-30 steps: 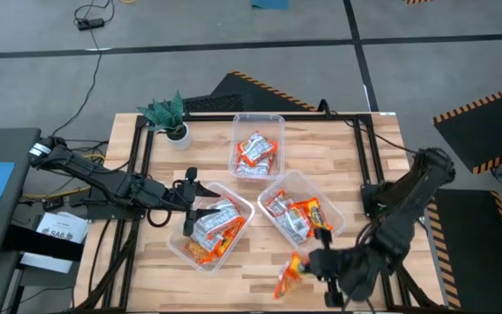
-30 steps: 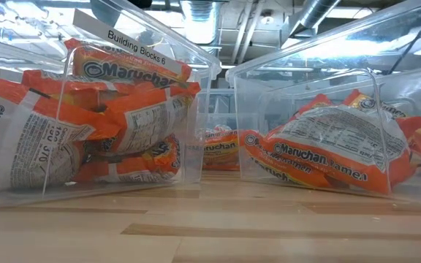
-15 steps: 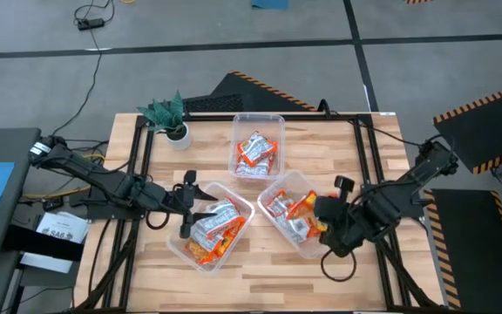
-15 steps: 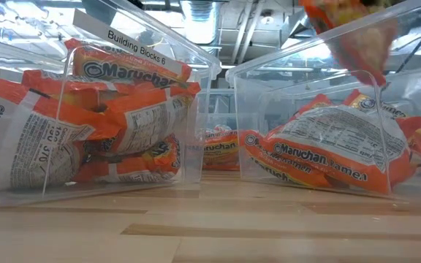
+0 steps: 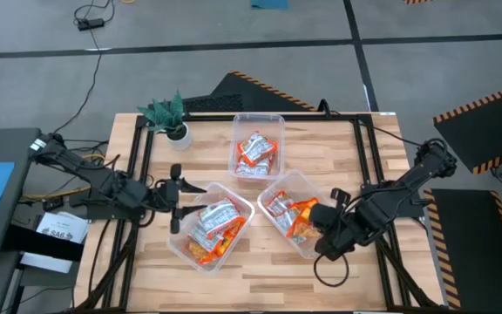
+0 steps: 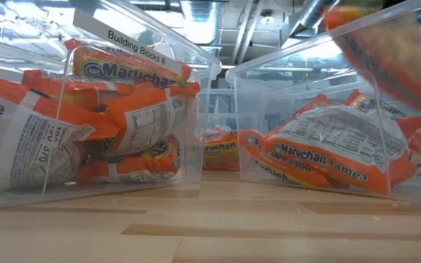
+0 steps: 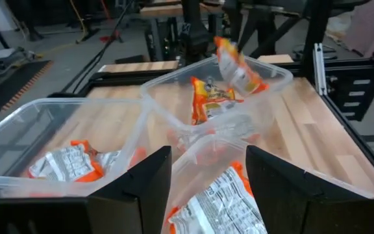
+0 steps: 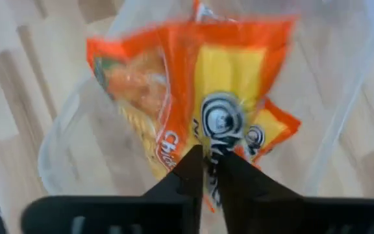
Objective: Sort Maruchan noodles
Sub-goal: Put the noodle pack into the bottom right transparent bin, then return to Home Position
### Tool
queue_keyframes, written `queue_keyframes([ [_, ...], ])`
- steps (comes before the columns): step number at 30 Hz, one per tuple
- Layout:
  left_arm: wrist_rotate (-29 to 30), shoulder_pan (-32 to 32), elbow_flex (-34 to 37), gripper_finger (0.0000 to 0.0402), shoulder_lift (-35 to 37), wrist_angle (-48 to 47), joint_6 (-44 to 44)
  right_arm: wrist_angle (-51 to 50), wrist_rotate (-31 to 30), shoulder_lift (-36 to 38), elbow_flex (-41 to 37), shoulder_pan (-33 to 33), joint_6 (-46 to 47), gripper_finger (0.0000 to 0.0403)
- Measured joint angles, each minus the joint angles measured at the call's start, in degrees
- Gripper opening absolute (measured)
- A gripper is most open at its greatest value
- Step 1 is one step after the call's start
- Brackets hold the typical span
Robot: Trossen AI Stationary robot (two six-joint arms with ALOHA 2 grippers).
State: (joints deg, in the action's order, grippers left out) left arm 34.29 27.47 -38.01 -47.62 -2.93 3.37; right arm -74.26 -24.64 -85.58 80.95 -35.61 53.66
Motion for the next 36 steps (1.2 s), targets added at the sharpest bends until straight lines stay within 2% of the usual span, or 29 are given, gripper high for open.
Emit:
queue_keyframes([
  [5,2.4,0.0,0.9,0.0187,0.4,-0.1,0.0,-1.2,0.4,0.6,0.0,1.3,3.1,0.0131],
  [10,3.4,-0.1,0.9,0.0187,0.5,-0.4,-2.1,-1.1,2.4,0.5,0.0,2.2,-3.8,0.0205],
  [13,8.5,-2.4,0.9,0.0187,0.4,-0.7,-5.0,-1.2,2.2,0.5,0.0,2.5,-7.1,0.023],
  [14,8.5,-3.9,0.9,0.0186,0.7,-1.4,-6.1,-1.4,2.2,0.5,0.0,2.7,-7.8,0.0233],
  [16,4.0,-7.8,0.9,0.0183,2.0,-3.7,-7.5,-1.9,2.0,0.5,0.0,3.0,-8.7,0.0235],
  [19,-7.0,-15.8,0.9,0.0166,3.5,-5.0,-7.9,-2.3,1.7,0.5,0.0,3.5,-10.2,0.0229],
  [21,-11.1,-20.8,3.2,0.0144,4.6,-2.3,-8.4,-2.2,0.9,0.7,0.0,3.6,-11.2,0.0222],
  [26,-18.5,-28.7,13.2,0.0045,8.6,8.1,-8.5,-3.3,-1.2,2.4,0.0,3.5,-12.4,0.02],
  [28,-20.1,-29.8,17.4,0.0013,10.7,11.8,-7.7,-4.1,-1.3,3.7,0.0,3.4,-12.3,0.0184],
  [31,-20.7,-29.8,22.1,0.0004,14.7,14.7,-7.3,-5.1,-2.9,5.9,0.0,3.4,-12.2,0.0145],
  [36,-21.0,-26.8,27.8,0.0,21.6,15.6,-4.9,-4.6,-4.9,10.3,0.1,3.4,-12.1,0.004],
])
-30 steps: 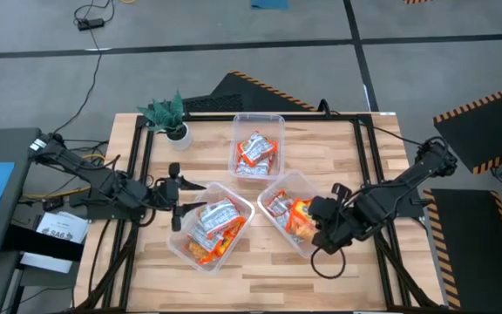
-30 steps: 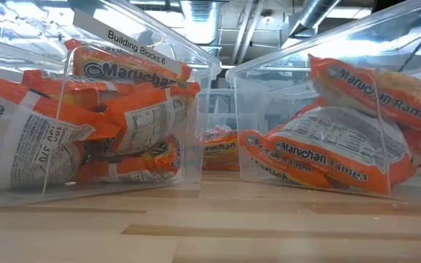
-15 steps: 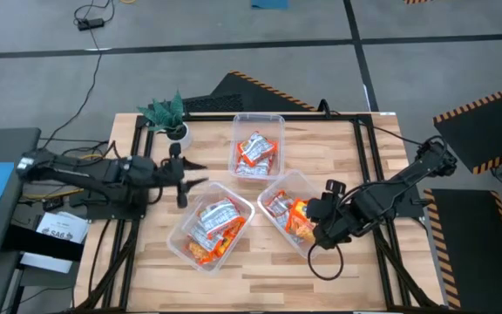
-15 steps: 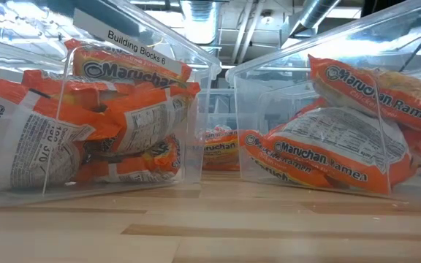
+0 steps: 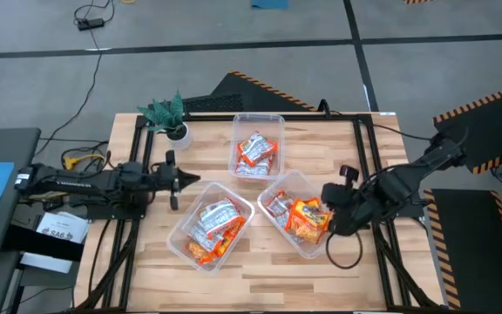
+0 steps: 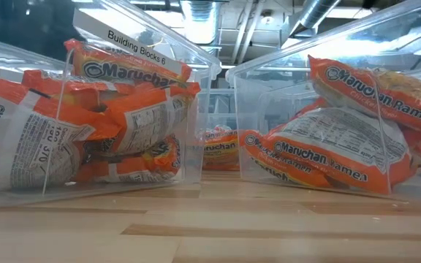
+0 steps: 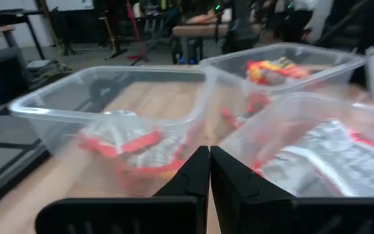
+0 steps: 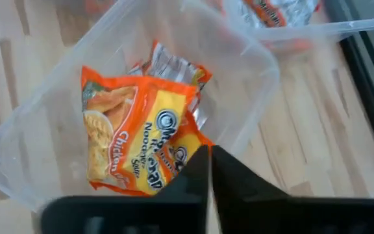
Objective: Sort Maruchan noodles
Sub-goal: Return to Home Position
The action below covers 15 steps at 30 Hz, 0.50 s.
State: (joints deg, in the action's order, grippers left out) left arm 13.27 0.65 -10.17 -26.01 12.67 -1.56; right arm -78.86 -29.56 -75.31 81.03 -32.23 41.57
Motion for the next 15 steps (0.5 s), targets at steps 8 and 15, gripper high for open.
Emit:
queue_keyframes([
  [8,3.5,9.0,5.1,0.0,7.0,1.2,1.8,0.4,-4.7,6.3,0.0,-0.1,1.4,0.001],
  [15,4.7,11.4,9.5,0.0,12.3,-0.3,1.8,0.5,-8.5,10.1,0.0,-1.2,1.3,0.0007],
])
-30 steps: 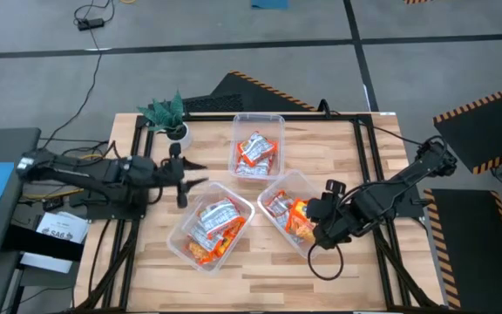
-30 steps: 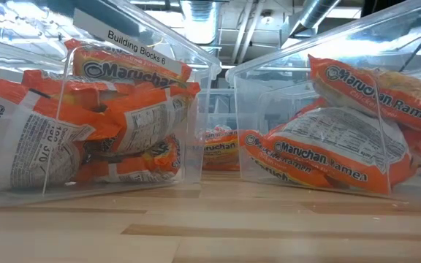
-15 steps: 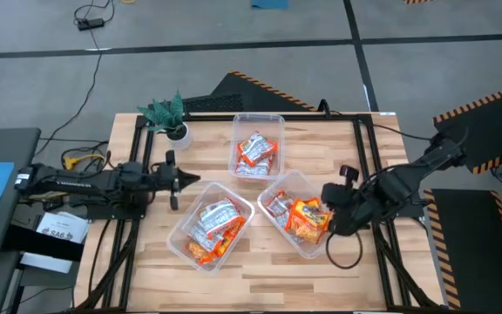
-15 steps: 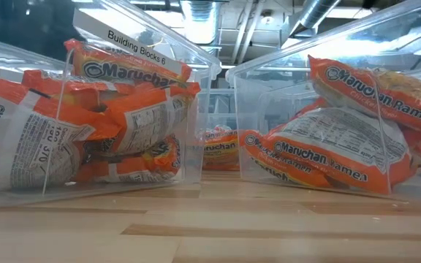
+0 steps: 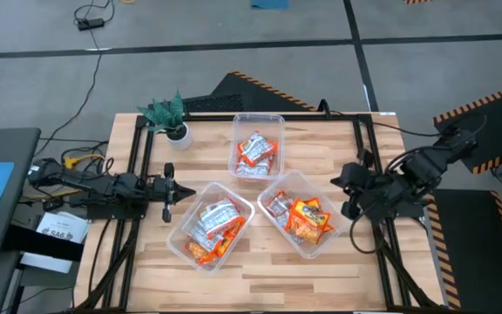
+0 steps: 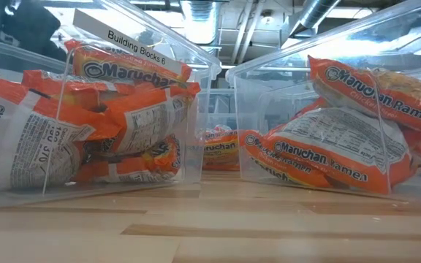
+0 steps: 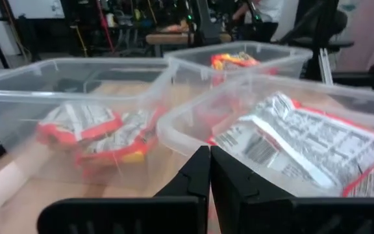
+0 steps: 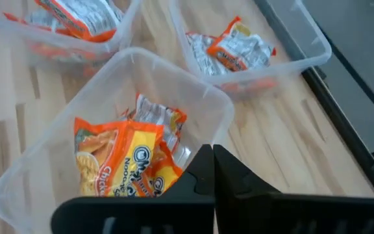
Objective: Sort Maruchan noodles
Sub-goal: Return to Home Position
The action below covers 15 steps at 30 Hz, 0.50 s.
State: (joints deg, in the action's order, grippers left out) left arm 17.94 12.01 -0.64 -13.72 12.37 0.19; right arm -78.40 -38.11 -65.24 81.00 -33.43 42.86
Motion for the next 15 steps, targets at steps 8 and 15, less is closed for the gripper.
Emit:
queue_keyframes([
  [8,-3.6,0.0,0.0,0.0,6.2,-2.2,-0.4,8.9,-4.9,8.5,-13.6,-5.4,0.2,0.0008],
  [15,-4.4,0.0,0.0,0.0,7.1,-2.8,-1.4,31.5,-10.3,23.9,-33.6,-8.6,-7.7,0.0008],
])
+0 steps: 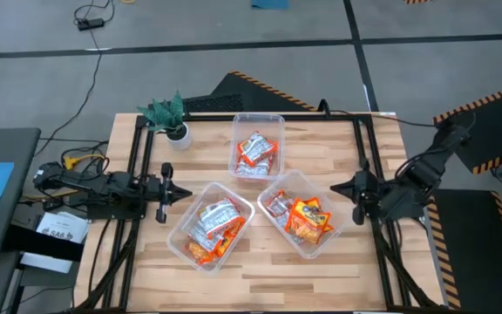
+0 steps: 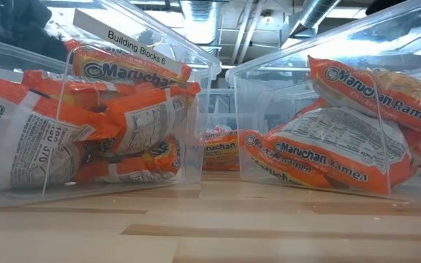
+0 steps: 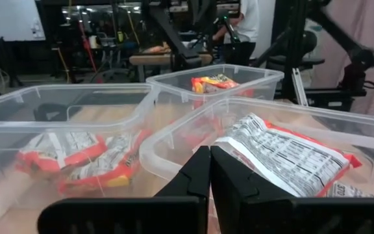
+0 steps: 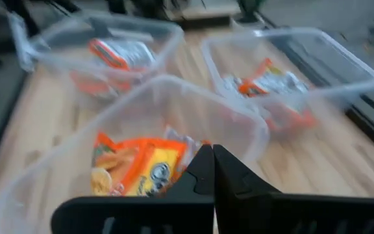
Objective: Sort Maruchan noodles
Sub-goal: Return to Home Position
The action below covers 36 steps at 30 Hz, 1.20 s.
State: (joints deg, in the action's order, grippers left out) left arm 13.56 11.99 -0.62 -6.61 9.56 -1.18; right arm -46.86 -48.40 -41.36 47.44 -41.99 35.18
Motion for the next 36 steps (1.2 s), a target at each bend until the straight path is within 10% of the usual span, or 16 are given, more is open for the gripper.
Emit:
queue_keyframes([
  [11,-0.3,0.0,0.0,0.0,0.0,0.1,-1.2,41.4,17.0,21.8,-26.4,13.5,-27.0,0.0008],
  [20,0.8,0.0,0.1,0.0,0.0,-0.2,-1.2,31.6,24.8,25.9,-29.2,26.1,-23.2,0.0008],
  [36,2.1,0.0,-0.1,0.0,-0.1,-6.3,2.3,33.2,21.6,34.5,-38.7,17.9,-24.5,0.0008],
])
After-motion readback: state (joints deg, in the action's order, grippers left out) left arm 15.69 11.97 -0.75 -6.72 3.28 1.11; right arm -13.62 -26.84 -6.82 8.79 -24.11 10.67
